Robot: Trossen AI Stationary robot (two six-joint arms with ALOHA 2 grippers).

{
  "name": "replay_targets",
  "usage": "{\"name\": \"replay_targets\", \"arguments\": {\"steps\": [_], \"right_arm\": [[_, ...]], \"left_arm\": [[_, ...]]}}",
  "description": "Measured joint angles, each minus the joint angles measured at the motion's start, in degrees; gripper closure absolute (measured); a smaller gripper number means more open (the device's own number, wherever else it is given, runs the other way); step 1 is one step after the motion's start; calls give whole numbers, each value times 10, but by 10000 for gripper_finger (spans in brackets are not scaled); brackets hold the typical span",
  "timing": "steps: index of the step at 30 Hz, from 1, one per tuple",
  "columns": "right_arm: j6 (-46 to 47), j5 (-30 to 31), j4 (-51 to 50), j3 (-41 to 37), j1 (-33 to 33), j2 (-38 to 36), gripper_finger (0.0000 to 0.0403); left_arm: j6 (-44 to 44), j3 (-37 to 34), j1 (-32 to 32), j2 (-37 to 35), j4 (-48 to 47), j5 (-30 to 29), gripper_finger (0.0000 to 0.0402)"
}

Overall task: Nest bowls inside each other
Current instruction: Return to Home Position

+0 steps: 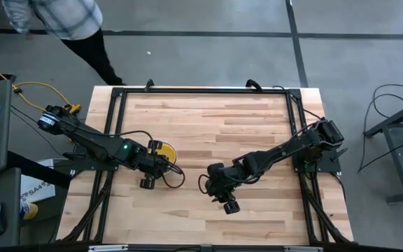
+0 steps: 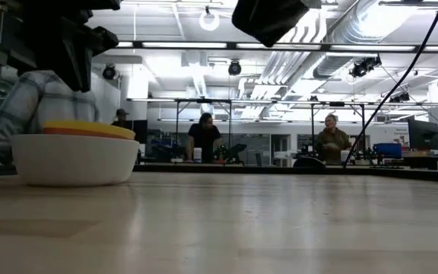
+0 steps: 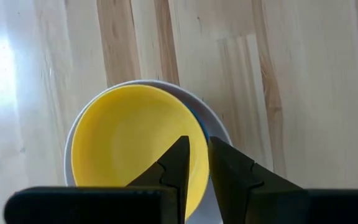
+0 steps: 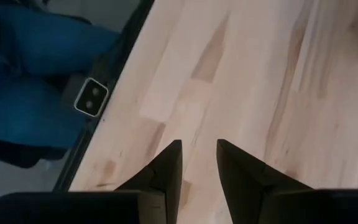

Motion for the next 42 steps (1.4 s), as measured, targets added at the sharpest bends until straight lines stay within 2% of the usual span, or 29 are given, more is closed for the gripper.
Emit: {"name": "replay_targets", "arguments": {"steps": [15, 27, 37, 42], "right_arm": [[-30, 21, 10, 0, -12, -109, 309], [-59, 27, -19, 0, -13, -178, 309], [-59, 15, -38, 0, -13, -240, 309], [-61, 15, -59, 0, -13, -244, 309]], "left_arm": [[0, 17, 0, 0, -7, 0, 343], [30, 17, 0, -13, 55, 0, 343], [22, 17, 0, -115, 71, -4, 343], [13, 13, 0, -176, 65, -12, 343]]}}
